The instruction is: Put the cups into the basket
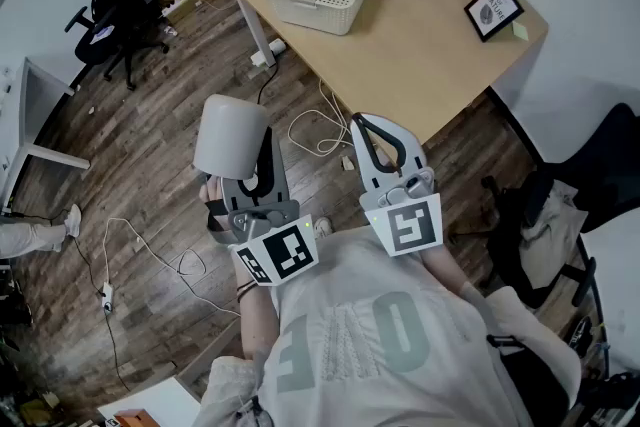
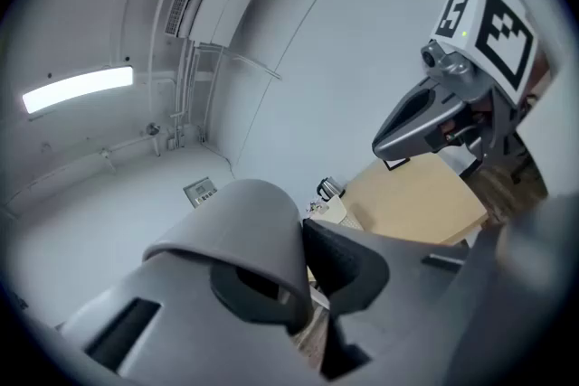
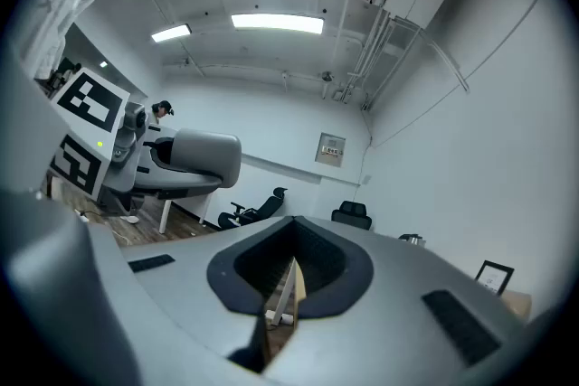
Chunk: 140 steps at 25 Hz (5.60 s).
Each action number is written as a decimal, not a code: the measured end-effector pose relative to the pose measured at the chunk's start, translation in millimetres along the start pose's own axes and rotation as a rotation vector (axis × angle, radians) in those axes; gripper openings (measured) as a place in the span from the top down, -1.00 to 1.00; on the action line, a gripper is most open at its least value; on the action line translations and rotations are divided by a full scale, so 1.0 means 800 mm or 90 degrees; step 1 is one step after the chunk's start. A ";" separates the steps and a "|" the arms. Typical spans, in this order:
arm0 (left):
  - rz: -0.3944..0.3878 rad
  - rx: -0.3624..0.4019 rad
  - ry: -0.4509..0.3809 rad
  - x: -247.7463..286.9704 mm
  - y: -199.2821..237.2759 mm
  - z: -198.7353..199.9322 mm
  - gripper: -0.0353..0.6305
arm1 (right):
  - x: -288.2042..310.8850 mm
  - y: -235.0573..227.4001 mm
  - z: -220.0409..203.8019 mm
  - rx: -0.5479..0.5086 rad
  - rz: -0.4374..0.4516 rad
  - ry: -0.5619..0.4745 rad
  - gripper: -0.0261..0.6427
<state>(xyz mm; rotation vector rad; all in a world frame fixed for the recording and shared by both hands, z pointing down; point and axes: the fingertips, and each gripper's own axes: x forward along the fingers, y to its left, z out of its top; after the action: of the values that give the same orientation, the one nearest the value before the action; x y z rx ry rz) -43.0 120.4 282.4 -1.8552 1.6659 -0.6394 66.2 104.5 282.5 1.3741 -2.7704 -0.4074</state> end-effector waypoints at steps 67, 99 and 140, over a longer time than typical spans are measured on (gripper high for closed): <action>-0.131 -0.032 -0.068 0.466 0.142 -0.221 0.72 | 0.461 -0.112 -0.157 0.012 -0.088 0.137 0.93; -0.425 0.012 -0.331 0.712 0.053 -0.089 0.72 | 0.522 -0.262 -0.177 0.003 -0.457 0.136 0.93; -1.021 0.716 -0.042 0.734 -0.252 -0.264 0.72 | 0.414 -0.302 -0.231 0.035 -0.699 0.265 0.93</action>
<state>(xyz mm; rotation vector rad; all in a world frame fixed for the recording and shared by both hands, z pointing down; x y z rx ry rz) 27.7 -467.7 563.6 -1.7710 -0.6390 -1.5610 76.6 -336.3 371.1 2.5133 -1.5101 -0.0160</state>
